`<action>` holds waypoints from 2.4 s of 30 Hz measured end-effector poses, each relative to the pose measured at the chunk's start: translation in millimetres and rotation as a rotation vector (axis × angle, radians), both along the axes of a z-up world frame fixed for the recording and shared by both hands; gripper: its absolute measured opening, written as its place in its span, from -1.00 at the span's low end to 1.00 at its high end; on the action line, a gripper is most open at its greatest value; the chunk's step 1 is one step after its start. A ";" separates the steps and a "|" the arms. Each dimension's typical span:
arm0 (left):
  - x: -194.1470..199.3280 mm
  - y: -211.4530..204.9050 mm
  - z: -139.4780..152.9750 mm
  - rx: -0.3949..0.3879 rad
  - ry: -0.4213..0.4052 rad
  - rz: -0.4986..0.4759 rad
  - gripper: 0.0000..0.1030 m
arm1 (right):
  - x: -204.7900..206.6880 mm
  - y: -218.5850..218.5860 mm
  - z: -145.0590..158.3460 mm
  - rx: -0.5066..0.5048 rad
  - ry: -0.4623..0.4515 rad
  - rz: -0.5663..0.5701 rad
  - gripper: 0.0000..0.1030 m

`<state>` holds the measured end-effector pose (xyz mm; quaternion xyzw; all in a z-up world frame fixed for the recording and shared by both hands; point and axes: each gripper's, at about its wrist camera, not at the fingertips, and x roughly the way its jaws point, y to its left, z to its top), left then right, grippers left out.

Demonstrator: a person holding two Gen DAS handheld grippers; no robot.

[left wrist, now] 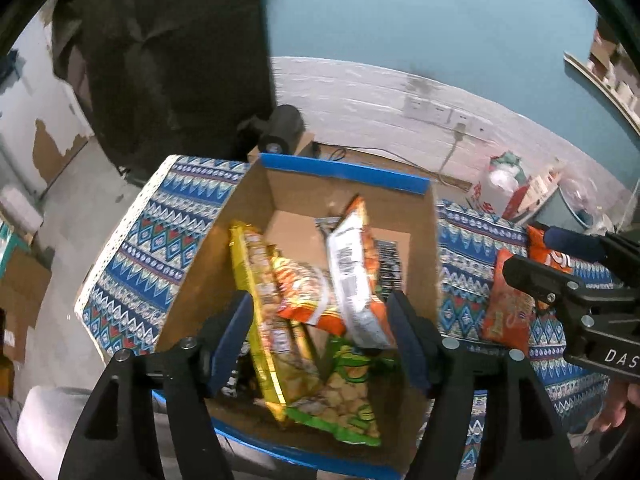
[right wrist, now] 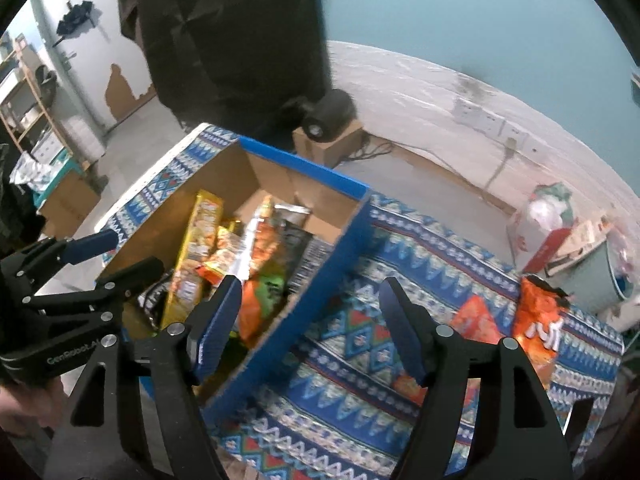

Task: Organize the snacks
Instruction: 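Move both grippers back toward the remaining orange bags, then grasp the red-orange biscuit bag with left gripper while right grasps the orange chip bag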

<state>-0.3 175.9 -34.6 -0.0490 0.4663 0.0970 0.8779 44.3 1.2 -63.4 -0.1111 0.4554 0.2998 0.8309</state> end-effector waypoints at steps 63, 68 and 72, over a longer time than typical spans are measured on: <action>154.6 -218.5 -131.1 0.057 0.259 -0.470 0.60 | 141.2 -227.8 -167.5 -0.181 0.321 -0.316 0.52; 152.1 -226.3 -136.3 -0.004 0.287 -0.488 0.60 | 133.3 -234.1 -170.2 -0.175 0.321 -0.311 0.21; 153.0 -231.5 -137.0 -0.093 0.309 -0.483 0.61 | 120.9 -244.7 -164.4 -0.182 0.293 -0.337 0.21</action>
